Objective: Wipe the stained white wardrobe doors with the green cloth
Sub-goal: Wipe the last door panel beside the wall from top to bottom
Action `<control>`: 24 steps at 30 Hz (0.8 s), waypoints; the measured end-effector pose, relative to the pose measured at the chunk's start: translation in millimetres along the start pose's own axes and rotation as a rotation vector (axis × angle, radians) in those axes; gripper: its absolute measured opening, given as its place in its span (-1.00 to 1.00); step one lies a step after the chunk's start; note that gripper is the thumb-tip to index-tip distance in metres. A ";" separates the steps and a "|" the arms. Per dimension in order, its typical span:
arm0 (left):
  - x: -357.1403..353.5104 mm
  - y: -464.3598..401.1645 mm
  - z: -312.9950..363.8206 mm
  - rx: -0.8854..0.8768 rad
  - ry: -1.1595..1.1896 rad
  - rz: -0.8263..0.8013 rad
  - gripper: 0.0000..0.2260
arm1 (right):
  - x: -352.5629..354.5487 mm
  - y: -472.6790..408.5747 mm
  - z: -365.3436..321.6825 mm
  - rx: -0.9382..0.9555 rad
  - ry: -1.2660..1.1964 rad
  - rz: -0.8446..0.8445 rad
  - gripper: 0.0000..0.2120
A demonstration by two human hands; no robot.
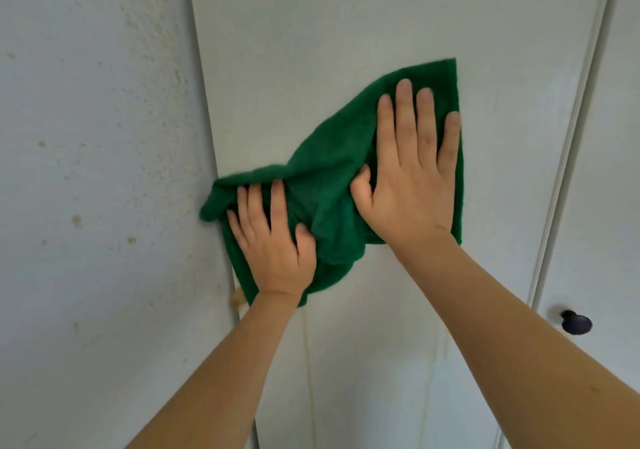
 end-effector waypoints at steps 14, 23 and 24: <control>16.2 -84.1 36.1 0.075 0.039 0.081 -0.43 | 20.4 -52.6 31.1 0.084 0.027 0.011 -0.32; -0.9 -3.1 33.3 0.085 0.044 0.032 -0.44 | 6.6 20.9 27.0 -0.046 -0.009 0.029 -0.31; -2.2 -1.6 33.1 0.115 0.046 0.029 -0.44 | 3.5 34.2 27.2 -0.043 -0.003 0.010 -0.30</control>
Point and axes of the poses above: each hand's wrist, its own y-axis away from the middle knuckle, its own x-axis out of the back of the hand, z = x × y, the point moved 10 cm from there along -y, towards the middle knuckle, and after that the axes turned 5 degrees about -y, right-handed, at the moved point
